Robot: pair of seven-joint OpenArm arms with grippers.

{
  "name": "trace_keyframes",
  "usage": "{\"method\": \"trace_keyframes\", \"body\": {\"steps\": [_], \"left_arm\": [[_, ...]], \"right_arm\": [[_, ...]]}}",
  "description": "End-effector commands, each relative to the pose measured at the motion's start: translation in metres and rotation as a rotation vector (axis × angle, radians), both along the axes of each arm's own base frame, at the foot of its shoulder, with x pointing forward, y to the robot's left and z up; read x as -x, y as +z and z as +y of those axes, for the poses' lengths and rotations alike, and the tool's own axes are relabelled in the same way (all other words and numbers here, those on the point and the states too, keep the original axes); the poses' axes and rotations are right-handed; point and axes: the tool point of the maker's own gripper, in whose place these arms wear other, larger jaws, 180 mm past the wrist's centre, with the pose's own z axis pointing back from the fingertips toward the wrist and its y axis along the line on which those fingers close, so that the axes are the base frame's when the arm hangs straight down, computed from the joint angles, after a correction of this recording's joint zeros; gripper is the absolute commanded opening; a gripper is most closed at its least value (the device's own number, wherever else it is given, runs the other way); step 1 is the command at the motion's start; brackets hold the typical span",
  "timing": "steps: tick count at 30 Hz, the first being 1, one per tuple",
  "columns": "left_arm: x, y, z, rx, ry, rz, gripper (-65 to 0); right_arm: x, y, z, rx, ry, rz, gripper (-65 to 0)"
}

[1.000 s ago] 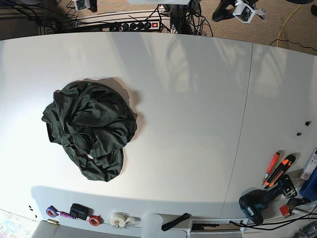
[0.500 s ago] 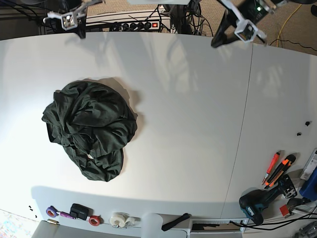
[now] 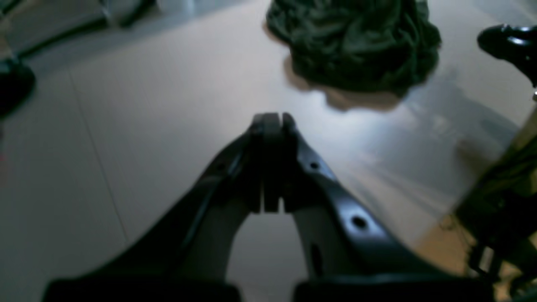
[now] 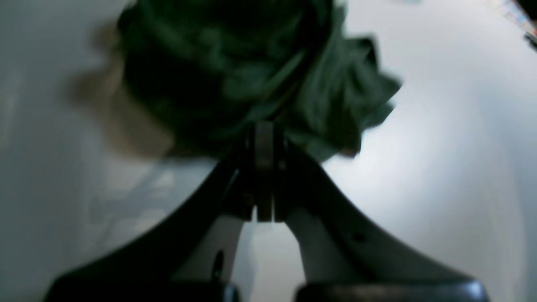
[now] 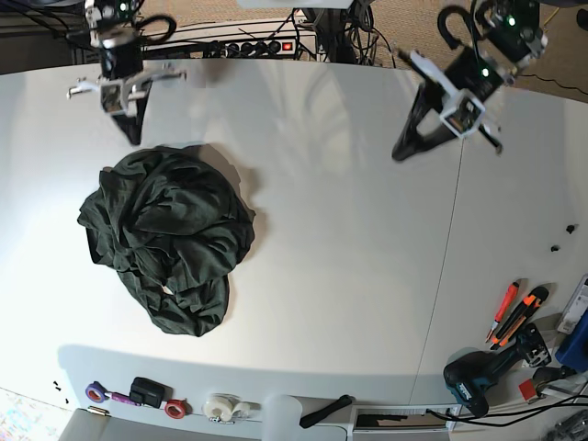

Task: Layout the t-shirt on the table in an organized manner, then fold the t-shirt properly
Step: 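Move the right gripper over the green shirt heap, left gripper toward center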

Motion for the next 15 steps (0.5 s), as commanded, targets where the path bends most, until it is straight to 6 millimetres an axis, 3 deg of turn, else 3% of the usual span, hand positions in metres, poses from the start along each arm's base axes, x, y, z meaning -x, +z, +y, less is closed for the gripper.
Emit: {"method": "trace_keyframes", "body": {"steps": [1,5,9,12,15], "left_arm": [[-0.004,0.014,-0.002,0.034,-0.008,-0.048,-65.0],[-0.015,0.031,-0.016,0.031,-0.126,-0.137,-65.0],[-0.036,0.045,-0.021,0.063,-0.152,-0.200,-65.0],[-0.048,0.032,-0.038,0.061,-0.201,-0.163,-65.0],[-0.057,0.000,-0.064,0.044,-0.281,-0.070,-65.0]], "right_arm": [[-0.008,0.014,0.001,0.005,0.015,-0.056,-65.0],[-0.029,0.026,0.007,-0.006,0.049,-0.106,-65.0],[-0.040,0.021,0.019,-0.021,0.114,-0.055,-65.0],[-0.044,0.020,0.020,-0.019,0.117,-0.041,-65.0],[-0.045,0.020,0.020,-0.015,0.118,-0.043,-65.0]]}}
